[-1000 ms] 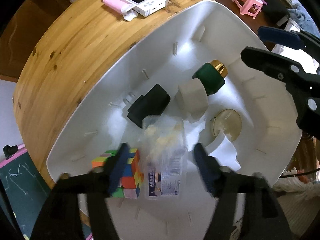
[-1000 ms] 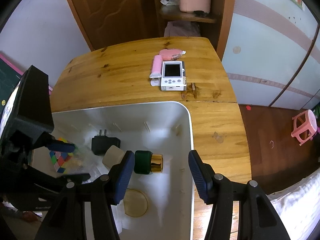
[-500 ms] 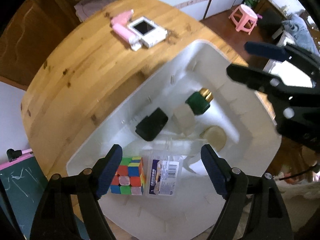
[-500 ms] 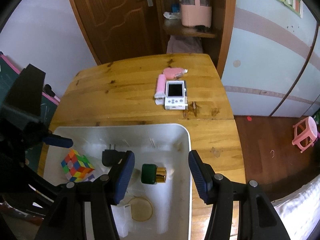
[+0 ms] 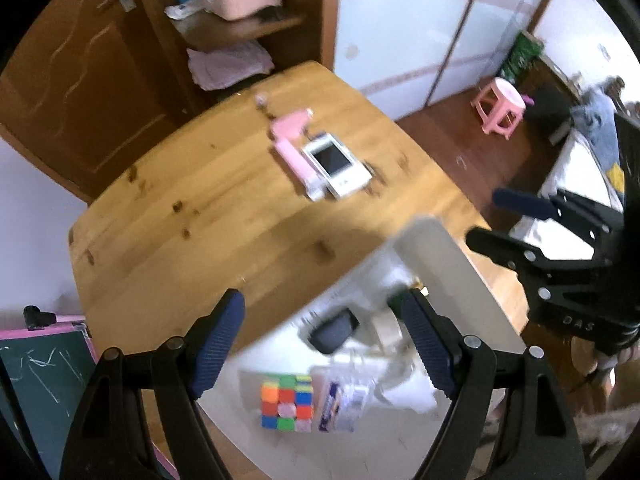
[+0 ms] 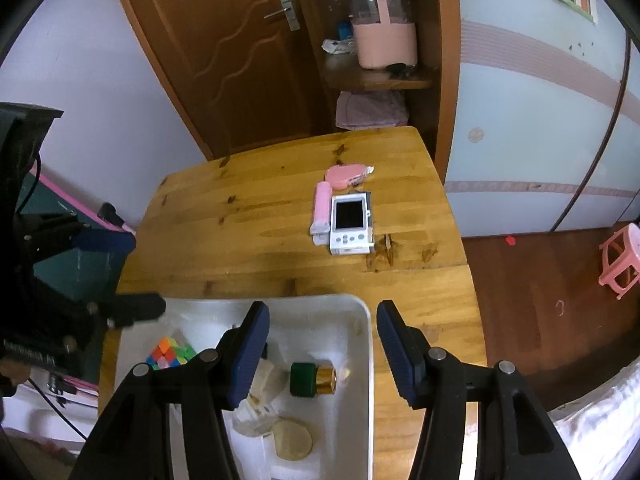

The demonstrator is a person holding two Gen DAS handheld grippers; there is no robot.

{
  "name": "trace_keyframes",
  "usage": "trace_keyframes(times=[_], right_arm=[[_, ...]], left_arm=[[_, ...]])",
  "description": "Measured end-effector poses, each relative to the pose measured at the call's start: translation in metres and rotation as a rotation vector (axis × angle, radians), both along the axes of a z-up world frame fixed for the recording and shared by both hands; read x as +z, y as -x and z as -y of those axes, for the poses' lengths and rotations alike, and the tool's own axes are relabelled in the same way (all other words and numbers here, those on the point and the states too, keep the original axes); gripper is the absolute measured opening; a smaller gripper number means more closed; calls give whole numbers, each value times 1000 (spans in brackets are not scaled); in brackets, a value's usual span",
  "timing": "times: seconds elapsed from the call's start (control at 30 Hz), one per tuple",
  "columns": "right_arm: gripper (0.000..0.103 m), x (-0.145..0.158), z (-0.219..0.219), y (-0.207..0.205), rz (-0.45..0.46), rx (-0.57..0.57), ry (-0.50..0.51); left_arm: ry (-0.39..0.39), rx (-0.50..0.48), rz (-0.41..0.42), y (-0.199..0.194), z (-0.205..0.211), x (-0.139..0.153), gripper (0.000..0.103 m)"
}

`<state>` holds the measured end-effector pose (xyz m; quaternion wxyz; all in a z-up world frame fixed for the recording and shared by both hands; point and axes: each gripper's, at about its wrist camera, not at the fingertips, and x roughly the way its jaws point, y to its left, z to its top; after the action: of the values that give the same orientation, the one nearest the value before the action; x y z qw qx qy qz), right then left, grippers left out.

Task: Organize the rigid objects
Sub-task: 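Move both grippers back over the table toward the pink roller and white game device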

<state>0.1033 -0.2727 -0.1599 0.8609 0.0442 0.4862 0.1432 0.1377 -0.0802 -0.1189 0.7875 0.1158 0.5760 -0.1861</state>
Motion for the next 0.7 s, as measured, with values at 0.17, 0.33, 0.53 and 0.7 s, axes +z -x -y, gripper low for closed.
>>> trace_keyframes(times=[0.17, 0.33, 0.53, 0.7], right_arm=[[57, 2, 6, -33, -18, -16, 27], [57, -8, 10, -75, -77, -29, 28], [57, -48, 7, -129, -204, -5, -13], [57, -95, 3, -159, -322, -12, 29]], left_arm=[[-4, 63, 22, -37, -6, 4, 83], [-4, 130, -27, -82, -3, -13, 83], [46, 257, -110, -132, -8, -44, 83], [87, 359, -167, -159, -15, -70, 83]])
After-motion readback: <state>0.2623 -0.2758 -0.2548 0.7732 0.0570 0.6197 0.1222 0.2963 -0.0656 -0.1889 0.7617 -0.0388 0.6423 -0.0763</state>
